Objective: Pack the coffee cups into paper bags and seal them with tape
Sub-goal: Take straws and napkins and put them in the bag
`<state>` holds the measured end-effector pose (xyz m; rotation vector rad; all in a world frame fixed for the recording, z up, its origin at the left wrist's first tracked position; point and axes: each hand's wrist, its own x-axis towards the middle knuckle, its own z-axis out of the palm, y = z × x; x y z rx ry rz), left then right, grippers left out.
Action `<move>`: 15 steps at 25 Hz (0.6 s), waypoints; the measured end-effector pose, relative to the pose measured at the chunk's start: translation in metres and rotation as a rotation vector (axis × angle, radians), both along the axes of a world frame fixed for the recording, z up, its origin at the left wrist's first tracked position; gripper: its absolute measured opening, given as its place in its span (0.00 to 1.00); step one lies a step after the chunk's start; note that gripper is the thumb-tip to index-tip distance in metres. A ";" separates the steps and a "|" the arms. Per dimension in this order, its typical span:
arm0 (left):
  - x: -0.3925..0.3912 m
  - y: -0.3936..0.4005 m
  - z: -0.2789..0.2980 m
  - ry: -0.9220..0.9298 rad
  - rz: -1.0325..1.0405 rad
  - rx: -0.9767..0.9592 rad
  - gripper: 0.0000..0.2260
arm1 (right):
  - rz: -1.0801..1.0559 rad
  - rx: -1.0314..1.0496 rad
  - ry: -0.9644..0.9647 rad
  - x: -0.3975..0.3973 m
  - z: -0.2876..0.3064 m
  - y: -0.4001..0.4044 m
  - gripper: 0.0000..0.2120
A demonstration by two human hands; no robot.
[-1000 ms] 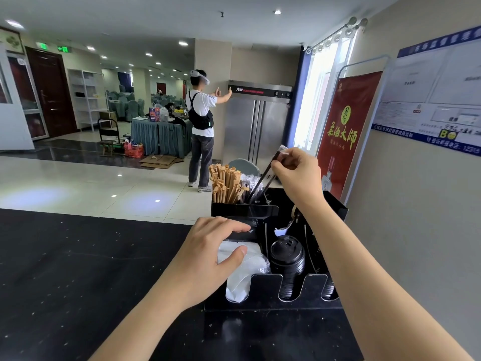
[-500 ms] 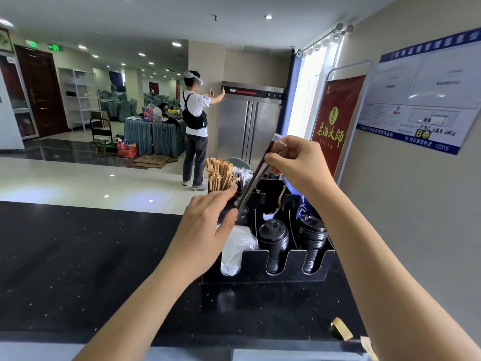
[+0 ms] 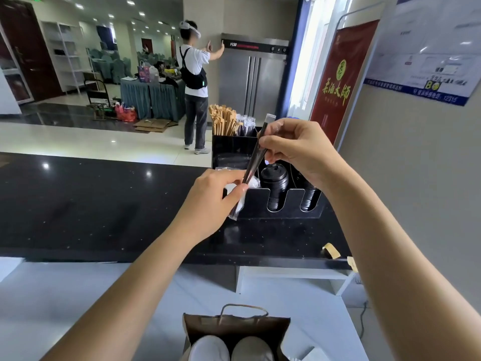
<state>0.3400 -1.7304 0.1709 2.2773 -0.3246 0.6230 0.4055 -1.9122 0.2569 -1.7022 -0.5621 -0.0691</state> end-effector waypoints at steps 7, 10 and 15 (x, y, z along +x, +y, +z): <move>-0.032 0.001 -0.027 0.081 -0.050 -0.202 0.06 | 0.081 0.121 0.104 -0.039 -0.046 -0.009 0.05; -0.044 0.001 -0.034 0.075 -0.070 -0.233 0.05 | 0.022 0.129 0.093 -0.057 -0.068 -0.006 0.07; -0.062 0.000 -0.047 0.099 -0.100 -0.230 0.06 | -0.069 0.112 0.033 -0.086 -0.103 -0.001 0.05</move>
